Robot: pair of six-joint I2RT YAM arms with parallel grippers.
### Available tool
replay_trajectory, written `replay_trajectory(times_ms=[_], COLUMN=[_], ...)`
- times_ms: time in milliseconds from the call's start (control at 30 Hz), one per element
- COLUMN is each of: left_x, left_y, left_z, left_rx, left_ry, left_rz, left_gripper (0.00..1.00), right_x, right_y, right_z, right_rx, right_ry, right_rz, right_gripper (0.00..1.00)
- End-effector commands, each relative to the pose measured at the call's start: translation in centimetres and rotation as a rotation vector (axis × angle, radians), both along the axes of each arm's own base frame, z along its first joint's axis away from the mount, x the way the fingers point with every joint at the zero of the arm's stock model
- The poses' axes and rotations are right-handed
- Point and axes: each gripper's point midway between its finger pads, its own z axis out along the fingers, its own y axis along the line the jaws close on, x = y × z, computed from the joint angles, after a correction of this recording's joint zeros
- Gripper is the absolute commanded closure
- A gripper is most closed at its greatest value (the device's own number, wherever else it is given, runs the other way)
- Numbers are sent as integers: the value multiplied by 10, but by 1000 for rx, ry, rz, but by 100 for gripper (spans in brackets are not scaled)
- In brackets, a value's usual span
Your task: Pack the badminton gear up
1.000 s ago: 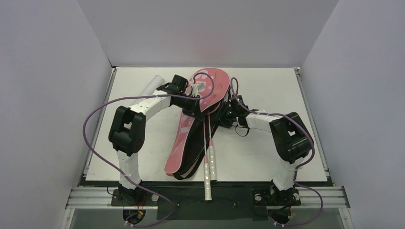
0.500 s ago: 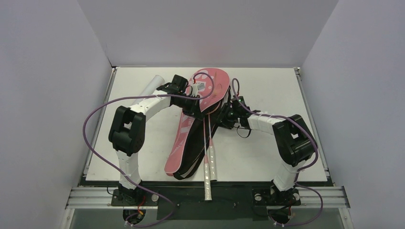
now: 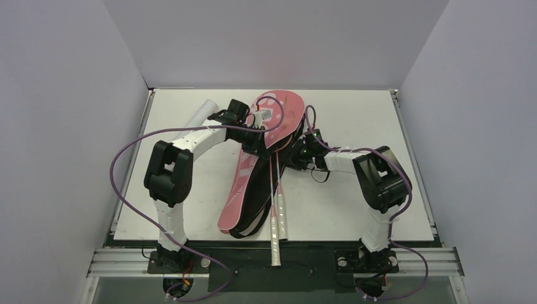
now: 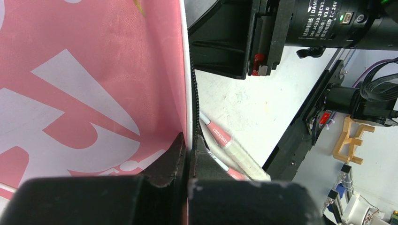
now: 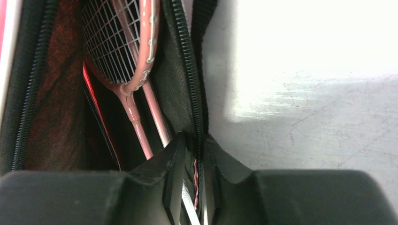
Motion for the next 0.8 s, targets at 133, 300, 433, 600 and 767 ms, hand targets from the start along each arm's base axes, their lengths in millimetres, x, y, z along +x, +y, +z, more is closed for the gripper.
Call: replay_trajectory(times_ms=[133, 300, 433, 600, 767], left_x=[2, 8, 8, -3, -11], left_y=[0, 4, 3, -6, -20], left_z=[33, 47, 69, 74, 82], left_rx=[-22, -1, -16, -42, -68], left_ry=[-106, -171, -214, -202, -231], left_rz=[-26, -32, -47, -80, -108], left_gripper=[82, 53, 41, 40, 39], right_x=[1, -13, -18, -24, -22], right_y=[1, -7, -4, 8, 15], right_z=[21, 46, 80, 115, 149], right_rx=[10, -56, -68, -80, -40], right_ry=[-27, -34, -68, -70, -89], right_rz=[4, 34, 49, 71, 57], right_gripper=[100, 100, 100, 100, 100])
